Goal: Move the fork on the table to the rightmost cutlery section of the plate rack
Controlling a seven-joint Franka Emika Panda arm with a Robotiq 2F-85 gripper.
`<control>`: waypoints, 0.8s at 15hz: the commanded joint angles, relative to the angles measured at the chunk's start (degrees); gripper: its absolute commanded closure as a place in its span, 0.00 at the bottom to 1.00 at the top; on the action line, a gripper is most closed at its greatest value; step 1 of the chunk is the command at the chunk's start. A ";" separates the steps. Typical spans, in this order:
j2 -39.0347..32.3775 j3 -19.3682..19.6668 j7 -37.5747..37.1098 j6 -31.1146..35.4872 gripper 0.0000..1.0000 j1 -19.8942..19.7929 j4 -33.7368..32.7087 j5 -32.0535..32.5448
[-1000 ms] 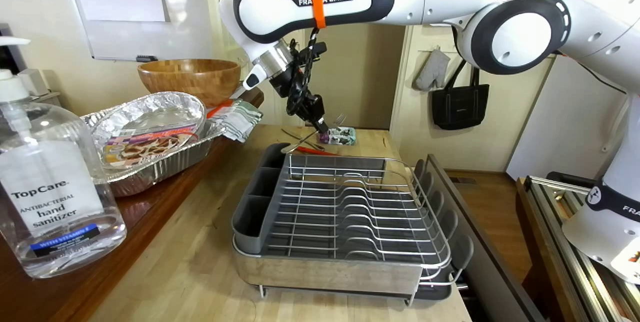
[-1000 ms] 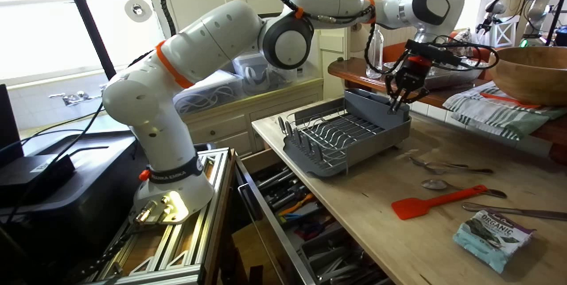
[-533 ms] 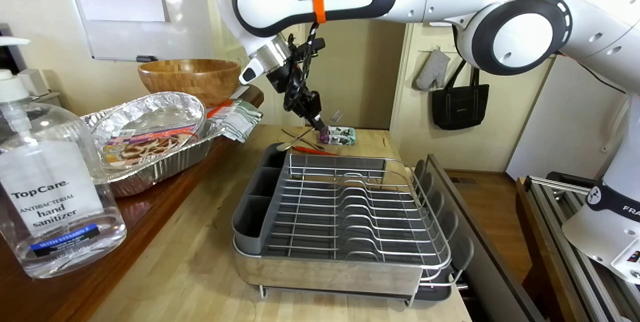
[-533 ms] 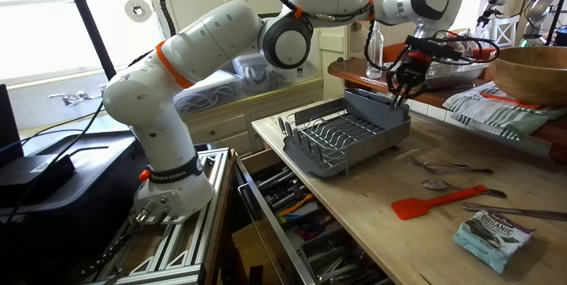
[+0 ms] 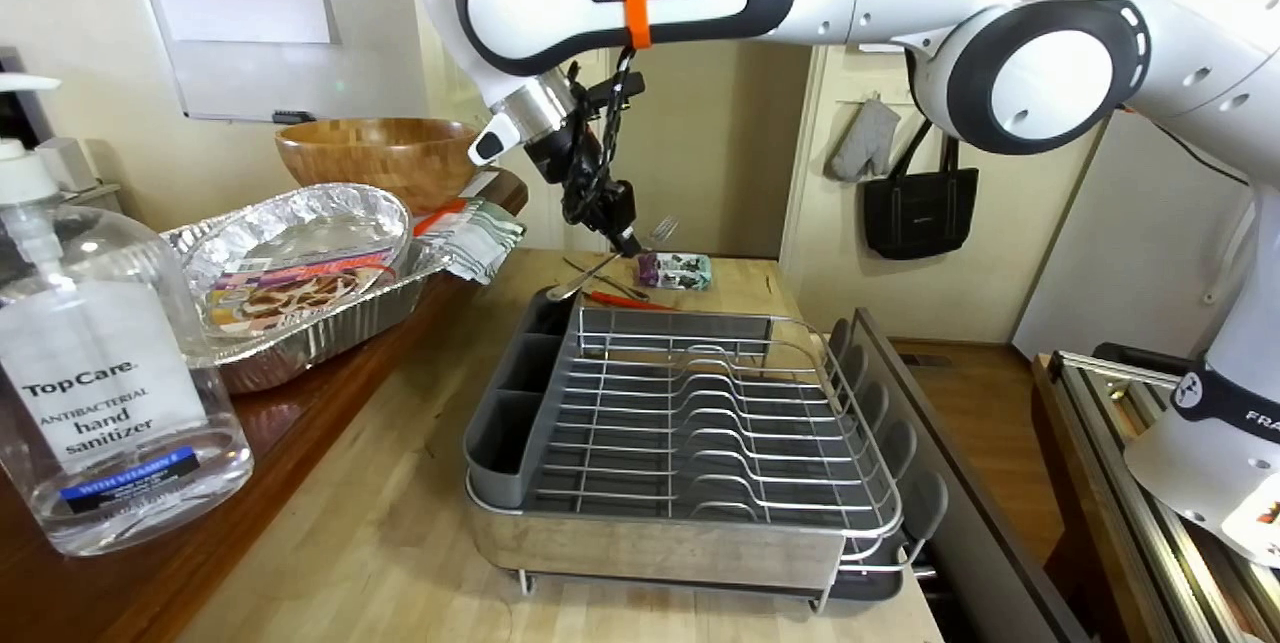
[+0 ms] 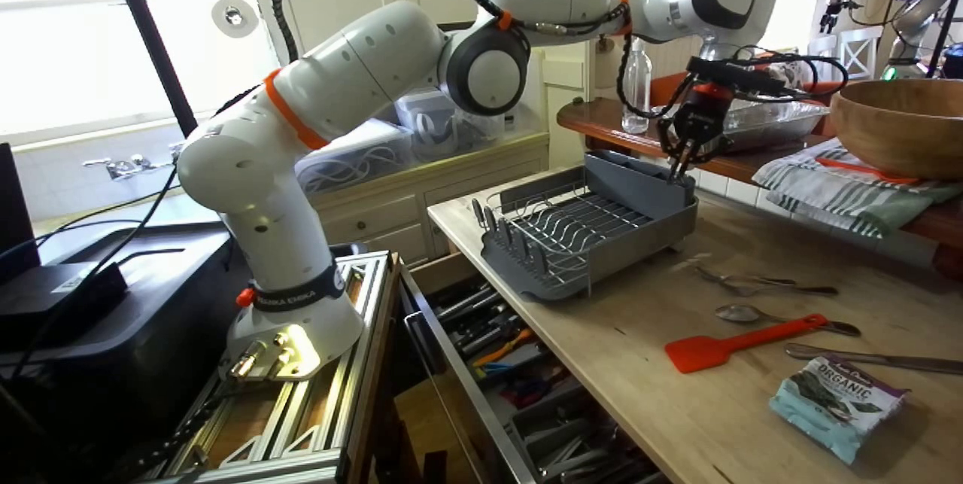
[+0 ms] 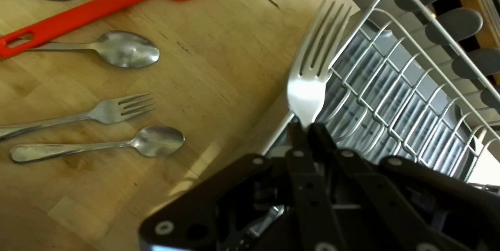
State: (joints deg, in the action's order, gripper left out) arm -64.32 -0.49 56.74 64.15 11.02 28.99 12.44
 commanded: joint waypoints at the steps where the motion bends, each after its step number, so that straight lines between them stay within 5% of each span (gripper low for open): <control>1: -3.68 2.32 3.71 -1.43 0.98 2.43 -5.62 4.72; 12: -5.10 6.63 8.94 7.44 0.98 7.43 -4.01 11.89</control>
State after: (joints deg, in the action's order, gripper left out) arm -68.11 4.75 63.55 68.92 17.33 26.23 22.44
